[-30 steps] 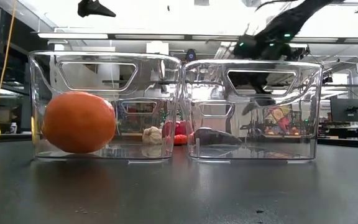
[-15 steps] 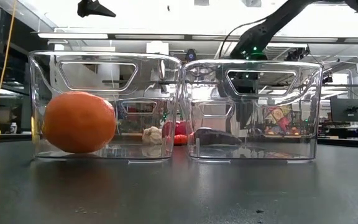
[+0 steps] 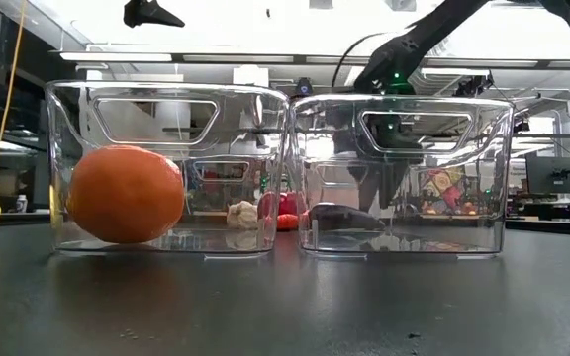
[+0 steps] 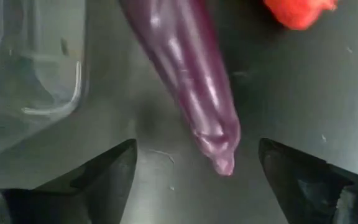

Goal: Sort produce into baskets
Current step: Put the eggplant into the right transparent bin

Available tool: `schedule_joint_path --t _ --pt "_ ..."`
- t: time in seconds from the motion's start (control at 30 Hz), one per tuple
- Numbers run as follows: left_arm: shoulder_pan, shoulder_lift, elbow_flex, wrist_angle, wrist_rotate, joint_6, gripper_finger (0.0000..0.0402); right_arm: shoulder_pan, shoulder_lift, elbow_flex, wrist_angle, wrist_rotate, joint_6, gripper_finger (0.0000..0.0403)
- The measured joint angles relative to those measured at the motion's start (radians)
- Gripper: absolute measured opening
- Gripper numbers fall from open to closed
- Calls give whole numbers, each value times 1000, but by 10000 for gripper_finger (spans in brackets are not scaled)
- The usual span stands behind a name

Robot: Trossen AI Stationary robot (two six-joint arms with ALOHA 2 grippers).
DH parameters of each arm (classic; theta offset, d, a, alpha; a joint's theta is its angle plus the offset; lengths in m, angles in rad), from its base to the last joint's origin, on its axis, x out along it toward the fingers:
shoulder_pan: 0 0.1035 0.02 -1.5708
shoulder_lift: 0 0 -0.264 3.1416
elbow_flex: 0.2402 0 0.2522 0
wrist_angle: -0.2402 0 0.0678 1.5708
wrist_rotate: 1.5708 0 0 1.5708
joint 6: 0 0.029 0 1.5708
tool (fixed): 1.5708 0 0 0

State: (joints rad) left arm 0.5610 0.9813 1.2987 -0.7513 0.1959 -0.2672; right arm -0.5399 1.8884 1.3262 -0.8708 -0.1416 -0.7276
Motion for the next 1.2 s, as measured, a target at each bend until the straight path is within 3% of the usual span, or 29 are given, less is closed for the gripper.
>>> schedule_joint_path --t 0.23,0.77,1.2 --pt "0 0 0 0 -1 1 397 35 -1 1 116 28 -14 310" --pt "0 0 0 -1 -2 8 397 48 38 3 86 -6 -7 309" --pt "0 0 0 -1 -1 9 397 49 51 0 67 60 9 301"
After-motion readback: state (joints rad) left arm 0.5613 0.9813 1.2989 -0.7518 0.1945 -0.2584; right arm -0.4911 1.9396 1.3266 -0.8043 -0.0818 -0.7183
